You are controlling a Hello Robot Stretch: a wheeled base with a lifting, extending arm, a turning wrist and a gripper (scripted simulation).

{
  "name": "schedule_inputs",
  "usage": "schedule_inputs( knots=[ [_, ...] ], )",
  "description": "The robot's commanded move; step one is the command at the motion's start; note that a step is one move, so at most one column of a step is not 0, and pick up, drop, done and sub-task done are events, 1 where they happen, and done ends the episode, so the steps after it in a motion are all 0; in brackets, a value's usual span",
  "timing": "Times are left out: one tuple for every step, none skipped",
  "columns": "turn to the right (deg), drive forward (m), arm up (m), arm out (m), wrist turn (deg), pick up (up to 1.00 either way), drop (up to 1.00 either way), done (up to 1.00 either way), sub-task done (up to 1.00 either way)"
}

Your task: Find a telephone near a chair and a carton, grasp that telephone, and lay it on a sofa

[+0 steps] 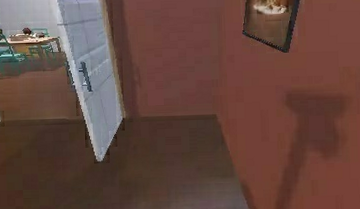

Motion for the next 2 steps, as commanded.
schedule_inputs(
  knots=[
    [-45.0,0.0,0.0,0.0,0.0,0.0,0.0,0.0,0.0],
    [-15.0,0.0,0.0,0.0,0.0,0.0,0.0,0.0,0.0]
  ],
)
